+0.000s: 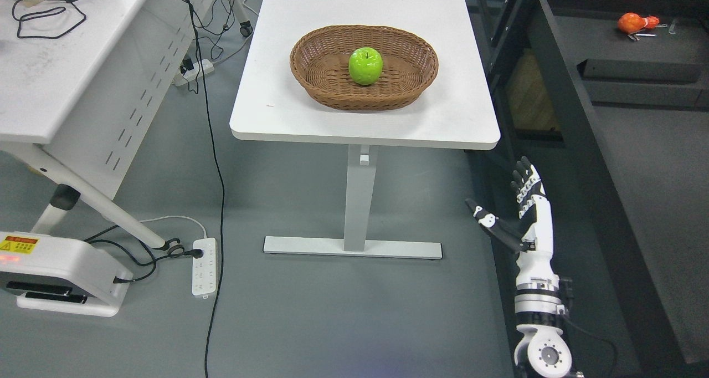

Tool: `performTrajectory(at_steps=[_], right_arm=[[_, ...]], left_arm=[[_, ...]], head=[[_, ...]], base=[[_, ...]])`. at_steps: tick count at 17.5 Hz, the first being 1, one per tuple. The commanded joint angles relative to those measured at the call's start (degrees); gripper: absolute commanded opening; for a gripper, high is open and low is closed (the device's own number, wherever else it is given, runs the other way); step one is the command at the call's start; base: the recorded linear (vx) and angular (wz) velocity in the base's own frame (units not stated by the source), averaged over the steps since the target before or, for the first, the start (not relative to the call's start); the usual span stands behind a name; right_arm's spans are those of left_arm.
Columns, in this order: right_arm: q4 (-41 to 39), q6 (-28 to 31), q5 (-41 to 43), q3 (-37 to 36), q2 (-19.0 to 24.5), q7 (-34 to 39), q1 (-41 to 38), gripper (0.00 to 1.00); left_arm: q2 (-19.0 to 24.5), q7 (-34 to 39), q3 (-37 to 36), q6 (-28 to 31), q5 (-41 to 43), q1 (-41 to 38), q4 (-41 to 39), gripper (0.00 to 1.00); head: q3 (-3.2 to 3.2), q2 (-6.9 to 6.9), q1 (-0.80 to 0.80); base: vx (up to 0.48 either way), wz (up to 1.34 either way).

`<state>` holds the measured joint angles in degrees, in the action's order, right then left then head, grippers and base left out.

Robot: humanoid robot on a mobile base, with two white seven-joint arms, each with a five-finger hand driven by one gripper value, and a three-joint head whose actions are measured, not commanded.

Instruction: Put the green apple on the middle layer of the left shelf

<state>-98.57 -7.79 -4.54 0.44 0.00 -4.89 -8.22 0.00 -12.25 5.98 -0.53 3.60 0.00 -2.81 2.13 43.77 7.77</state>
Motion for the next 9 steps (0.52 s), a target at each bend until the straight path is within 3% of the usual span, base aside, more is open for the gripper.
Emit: performTrajectory(at_steps=[1, 9], right_arm=[[-0.1, 0.1, 0.0, -1.8, -1.0, 0.0, 0.0, 1.00], [0.2, -1.4, 0.2, -1.4, -1.0, 0.1, 0.0, 1.00]], left_arm=[[1.0, 0.0, 0.0, 0.0, 0.0, -0.5, 0.0, 1.00], [1.0, 0.0, 0.0, 0.0, 0.0, -0.5, 0.0, 1.00]], head=[[0.00, 0.00, 0.00], [0.00, 0.00, 0.00]], base=[[0.000, 0.00], [0.000, 0.00]])
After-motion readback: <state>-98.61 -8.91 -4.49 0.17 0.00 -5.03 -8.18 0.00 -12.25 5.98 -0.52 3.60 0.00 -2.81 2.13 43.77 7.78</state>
